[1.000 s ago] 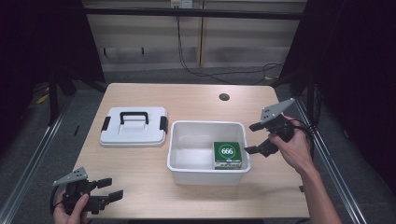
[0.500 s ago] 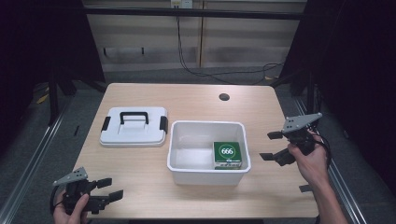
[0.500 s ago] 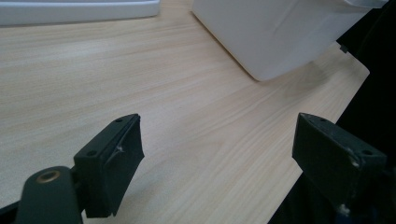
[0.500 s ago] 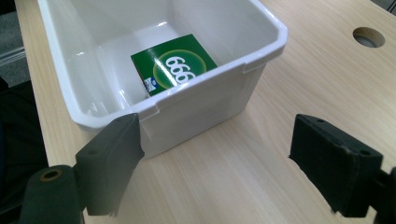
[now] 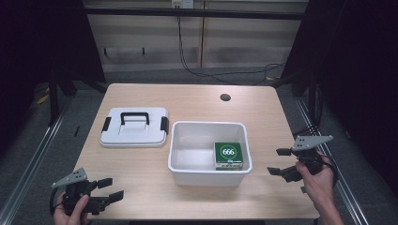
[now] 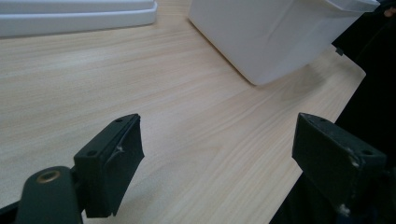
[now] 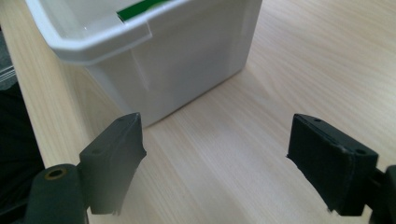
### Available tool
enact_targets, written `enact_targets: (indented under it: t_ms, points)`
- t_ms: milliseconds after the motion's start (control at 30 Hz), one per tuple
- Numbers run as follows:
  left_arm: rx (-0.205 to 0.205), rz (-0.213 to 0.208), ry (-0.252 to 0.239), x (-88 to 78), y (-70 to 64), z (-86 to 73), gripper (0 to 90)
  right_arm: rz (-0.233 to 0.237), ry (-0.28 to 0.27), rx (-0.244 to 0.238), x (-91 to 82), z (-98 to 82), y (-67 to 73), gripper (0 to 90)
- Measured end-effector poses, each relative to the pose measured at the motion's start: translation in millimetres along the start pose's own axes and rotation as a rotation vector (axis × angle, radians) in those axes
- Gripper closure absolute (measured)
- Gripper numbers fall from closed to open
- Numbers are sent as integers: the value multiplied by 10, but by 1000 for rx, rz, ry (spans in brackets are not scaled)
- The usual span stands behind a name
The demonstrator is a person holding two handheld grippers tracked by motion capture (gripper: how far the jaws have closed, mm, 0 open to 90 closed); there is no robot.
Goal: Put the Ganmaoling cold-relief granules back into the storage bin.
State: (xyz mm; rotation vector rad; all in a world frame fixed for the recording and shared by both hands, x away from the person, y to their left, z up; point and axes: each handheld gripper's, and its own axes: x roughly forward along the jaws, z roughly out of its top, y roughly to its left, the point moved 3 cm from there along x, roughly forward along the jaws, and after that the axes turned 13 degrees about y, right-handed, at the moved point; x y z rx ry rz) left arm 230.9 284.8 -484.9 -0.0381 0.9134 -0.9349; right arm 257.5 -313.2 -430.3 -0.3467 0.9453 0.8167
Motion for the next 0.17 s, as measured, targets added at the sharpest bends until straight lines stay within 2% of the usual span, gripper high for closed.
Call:
enact_targets:
  t_ms: [167]
  points:
    - [7,-33,1,1,-18,-1,162,-46,-35,59,84,-187,-53,144]
